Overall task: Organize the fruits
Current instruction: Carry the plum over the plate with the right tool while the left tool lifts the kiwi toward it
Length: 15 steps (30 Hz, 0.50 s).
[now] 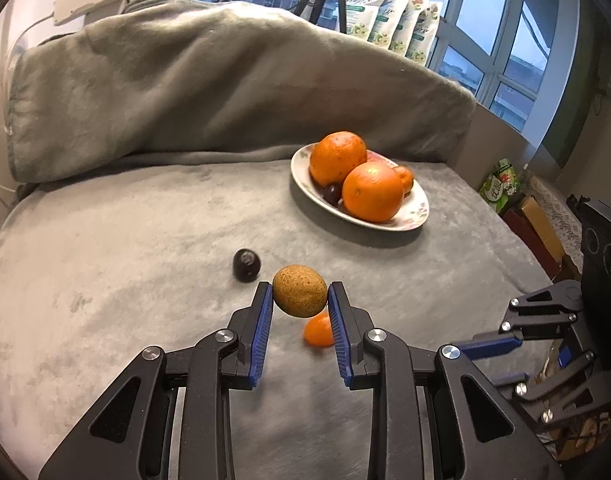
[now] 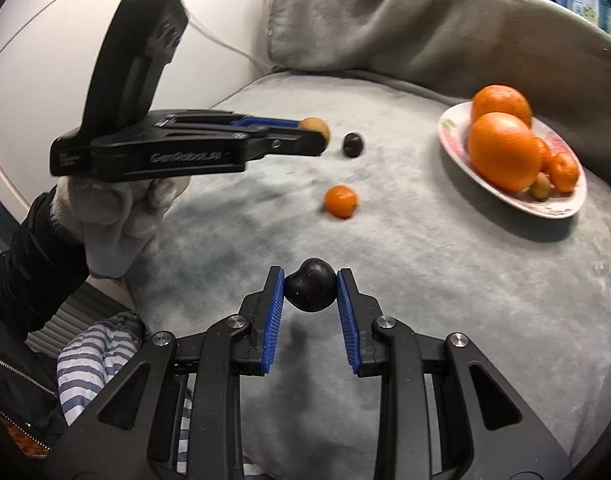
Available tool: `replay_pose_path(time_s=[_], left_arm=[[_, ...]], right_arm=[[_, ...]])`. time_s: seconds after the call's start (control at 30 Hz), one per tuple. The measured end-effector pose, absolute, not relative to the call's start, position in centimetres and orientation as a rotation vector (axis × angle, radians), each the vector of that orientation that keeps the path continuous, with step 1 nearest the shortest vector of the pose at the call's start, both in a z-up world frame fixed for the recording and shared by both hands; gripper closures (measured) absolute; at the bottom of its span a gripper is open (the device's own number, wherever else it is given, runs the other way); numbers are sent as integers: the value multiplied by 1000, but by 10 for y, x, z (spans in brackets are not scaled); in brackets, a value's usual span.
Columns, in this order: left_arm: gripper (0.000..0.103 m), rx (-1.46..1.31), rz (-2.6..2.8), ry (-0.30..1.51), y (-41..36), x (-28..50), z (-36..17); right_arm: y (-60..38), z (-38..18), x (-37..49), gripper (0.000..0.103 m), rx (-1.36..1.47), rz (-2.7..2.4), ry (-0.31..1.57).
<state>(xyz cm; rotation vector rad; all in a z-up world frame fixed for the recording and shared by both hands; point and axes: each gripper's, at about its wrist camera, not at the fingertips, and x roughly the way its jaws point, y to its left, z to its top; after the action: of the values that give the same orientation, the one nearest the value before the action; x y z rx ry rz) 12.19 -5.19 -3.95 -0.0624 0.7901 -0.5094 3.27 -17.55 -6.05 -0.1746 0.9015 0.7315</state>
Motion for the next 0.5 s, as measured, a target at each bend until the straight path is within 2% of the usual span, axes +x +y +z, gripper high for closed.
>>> replay_pose_path(time_s=[0.5], left_arm=[[76,-63,-537,773,-75,140,-31]], right_arm=[[-240,-29,70,75,-90,565,796]])
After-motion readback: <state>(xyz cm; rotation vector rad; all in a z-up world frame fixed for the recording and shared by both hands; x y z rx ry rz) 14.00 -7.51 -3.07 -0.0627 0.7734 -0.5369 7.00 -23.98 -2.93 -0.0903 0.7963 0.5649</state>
